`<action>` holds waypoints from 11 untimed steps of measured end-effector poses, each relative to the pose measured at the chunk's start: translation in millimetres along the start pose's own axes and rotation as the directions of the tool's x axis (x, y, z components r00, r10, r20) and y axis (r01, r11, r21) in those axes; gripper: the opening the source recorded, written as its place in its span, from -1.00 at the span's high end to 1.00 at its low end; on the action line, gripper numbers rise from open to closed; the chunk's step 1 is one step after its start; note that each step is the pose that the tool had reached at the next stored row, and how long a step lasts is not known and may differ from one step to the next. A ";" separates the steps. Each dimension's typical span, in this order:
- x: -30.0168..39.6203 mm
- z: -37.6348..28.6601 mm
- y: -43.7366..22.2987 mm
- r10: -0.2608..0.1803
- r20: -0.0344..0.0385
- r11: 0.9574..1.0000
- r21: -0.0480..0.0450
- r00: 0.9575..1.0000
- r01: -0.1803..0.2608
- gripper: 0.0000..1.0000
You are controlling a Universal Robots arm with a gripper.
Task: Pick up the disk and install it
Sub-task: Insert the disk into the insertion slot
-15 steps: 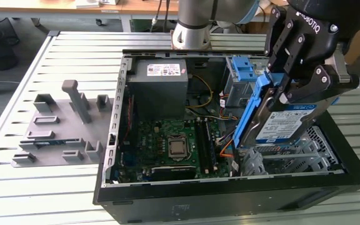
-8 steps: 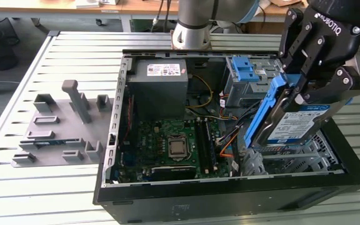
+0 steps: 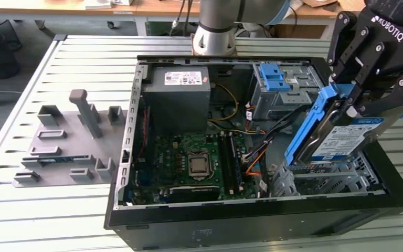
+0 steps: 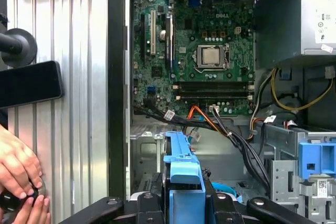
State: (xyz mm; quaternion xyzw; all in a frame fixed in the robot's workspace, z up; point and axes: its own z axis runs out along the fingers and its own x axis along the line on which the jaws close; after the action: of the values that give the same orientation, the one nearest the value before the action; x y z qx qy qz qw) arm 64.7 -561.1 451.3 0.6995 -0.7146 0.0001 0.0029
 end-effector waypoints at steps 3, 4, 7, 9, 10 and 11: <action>-0.1 0.8 -3.8 0.000 0.000 1.000 0.000 1.000 0.000 0.27; -0.1 1.4 -4.5 0.000 0.000 1.000 0.000 1.000 0.000 0.27; -0.1 3.5 -5.6 0.000 0.000 1.000 0.000 1.000 0.000 0.27; 0.0 5.3 -6.4 0.003 0.000 1.000 0.000 1.000 -0.003 0.27; 0.3 6.1 -6.9 0.005 0.000 1.000 0.000 1.000 -0.005 0.27; 0.5 7.0 -7.3 0.007 0.000 1.000 0.000 1.000 -0.007 0.27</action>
State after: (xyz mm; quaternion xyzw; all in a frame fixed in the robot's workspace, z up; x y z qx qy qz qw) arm 72.0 -561.8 444.2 0.6971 -0.7169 0.0000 0.0029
